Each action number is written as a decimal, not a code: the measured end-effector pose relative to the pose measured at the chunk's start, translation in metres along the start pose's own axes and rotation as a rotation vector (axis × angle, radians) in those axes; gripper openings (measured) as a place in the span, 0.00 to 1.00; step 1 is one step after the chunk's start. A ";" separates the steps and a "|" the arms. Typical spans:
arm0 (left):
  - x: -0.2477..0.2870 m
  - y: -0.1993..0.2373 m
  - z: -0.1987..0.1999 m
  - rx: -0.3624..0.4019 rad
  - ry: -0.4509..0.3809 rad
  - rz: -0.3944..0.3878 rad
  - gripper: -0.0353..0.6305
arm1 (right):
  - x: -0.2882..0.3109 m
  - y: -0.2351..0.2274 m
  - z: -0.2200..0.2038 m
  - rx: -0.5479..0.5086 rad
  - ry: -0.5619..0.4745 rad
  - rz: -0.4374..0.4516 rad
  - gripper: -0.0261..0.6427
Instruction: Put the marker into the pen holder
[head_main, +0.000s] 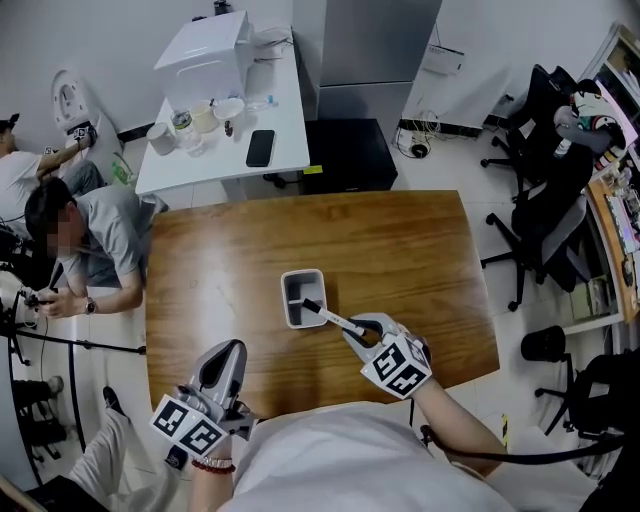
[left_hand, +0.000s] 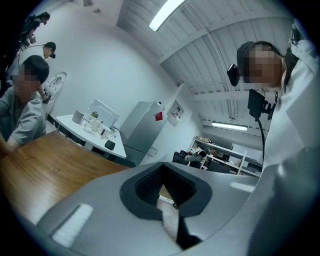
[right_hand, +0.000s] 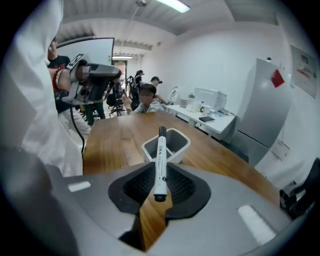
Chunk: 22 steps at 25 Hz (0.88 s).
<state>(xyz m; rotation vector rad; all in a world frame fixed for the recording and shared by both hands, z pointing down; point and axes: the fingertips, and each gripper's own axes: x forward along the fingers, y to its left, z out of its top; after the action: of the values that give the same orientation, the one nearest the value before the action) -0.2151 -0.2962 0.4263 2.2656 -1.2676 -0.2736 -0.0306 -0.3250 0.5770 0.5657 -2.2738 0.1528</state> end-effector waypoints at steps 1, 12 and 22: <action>-0.002 0.001 0.000 -0.002 -0.003 0.002 0.05 | 0.006 0.005 0.000 -0.037 0.029 0.015 0.14; -0.018 0.005 0.003 -0.006 -0.012 0.020 0.05 | 0.046 0.024 0.003 -0.171 0.173 0.069 0.14; -0.024 0.007 0.004 -0.010 -0.014 0.019 0.05 | 0.046 0.004 0.012 -0.090 0.079 -0.065 0.18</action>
<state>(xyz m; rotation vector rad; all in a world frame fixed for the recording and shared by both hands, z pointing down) -0.2350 -0.2802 0.4251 2.2456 -1.2921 -0.2891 -0.0680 -0.3411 0.6026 0.5757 -2.1714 0.0401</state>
